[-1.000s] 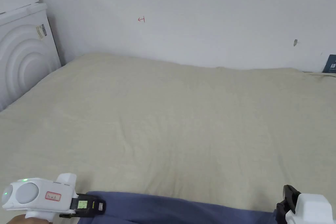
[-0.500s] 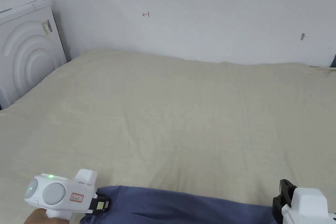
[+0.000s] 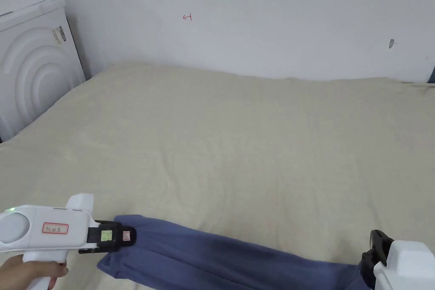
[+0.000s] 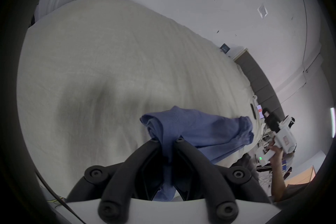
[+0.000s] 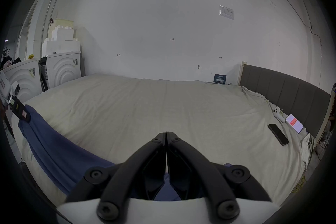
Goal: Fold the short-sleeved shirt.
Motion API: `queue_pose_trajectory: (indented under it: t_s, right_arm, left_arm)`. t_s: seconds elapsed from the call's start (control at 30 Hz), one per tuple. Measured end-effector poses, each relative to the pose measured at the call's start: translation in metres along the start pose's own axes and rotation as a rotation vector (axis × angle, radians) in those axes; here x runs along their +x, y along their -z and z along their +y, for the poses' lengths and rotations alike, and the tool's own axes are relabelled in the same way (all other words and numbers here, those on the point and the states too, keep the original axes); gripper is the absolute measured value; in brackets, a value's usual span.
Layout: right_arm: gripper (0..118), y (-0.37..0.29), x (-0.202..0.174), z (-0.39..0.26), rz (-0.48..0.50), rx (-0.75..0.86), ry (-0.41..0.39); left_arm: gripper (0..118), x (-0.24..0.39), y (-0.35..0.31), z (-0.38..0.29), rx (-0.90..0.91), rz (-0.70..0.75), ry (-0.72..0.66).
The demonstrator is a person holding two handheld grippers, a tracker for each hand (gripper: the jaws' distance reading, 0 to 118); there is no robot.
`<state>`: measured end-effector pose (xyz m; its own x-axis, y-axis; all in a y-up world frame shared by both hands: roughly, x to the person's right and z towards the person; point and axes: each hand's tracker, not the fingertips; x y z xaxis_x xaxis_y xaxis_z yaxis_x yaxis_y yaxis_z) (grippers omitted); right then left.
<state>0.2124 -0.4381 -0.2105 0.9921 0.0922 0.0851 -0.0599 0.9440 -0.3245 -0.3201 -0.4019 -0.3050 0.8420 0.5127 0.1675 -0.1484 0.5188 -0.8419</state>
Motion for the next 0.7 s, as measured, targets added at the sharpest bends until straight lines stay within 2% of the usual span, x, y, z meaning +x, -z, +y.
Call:
queue_pose_trajectory:
  t_s: [0.13,0.3,0.47,0.63,0.7]
  right_arm:
    - [1,0.001,0.003,0.003,-0.002,0.003,0.002]
    - [1,0.003,0.005,0.006,0.000,0.012,-0.011]
    - [1,0.006,0.002,0.009,0.008,0.016,-0.023]
    - [1,0.006,-0.001,0.010,0.021,0.018,-0.025]
    - [1,0.006,-0.002,0.010,0.025,0.018,-0.028]
  left_arm:
    - [2,-0.016,-0.012,0.020,0.001,0.017,-0.024]
    - [2,-0.018,-0.040,0.028,-0.004,0.162,-0.044]
    - [2,-0.037,-0.051,0.025,-0.053,0.248,-0.061]
    - [2,-0.013,-0.050,0.014,-0.081,0.245,-0.058]
    - [2,0.003,-0.050,0.011,-0.087,0.198,-0.066]
